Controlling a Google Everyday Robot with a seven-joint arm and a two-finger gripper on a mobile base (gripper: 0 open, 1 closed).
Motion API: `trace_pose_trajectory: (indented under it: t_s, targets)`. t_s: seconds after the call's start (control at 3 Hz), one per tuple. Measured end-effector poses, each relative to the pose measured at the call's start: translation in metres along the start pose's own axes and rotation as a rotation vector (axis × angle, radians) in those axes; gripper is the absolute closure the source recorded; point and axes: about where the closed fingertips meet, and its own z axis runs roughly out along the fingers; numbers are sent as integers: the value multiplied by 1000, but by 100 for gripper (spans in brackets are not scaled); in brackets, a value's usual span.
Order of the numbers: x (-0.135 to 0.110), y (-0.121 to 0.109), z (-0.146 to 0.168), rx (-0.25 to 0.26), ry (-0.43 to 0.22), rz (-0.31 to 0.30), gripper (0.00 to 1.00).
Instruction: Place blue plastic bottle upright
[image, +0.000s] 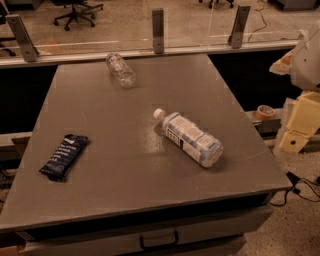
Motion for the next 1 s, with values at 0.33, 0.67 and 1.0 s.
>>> trace_pose_trajectory:
  t_s: [0.33, 0.67, 1.0]
  targets:
    - [0, 0, 0, 0, 0, 0, 0]
    - [-13, -1, 10, -28, -22, 14, 0]
    - [-56, 7, 40, -62, -20, 11, 0]
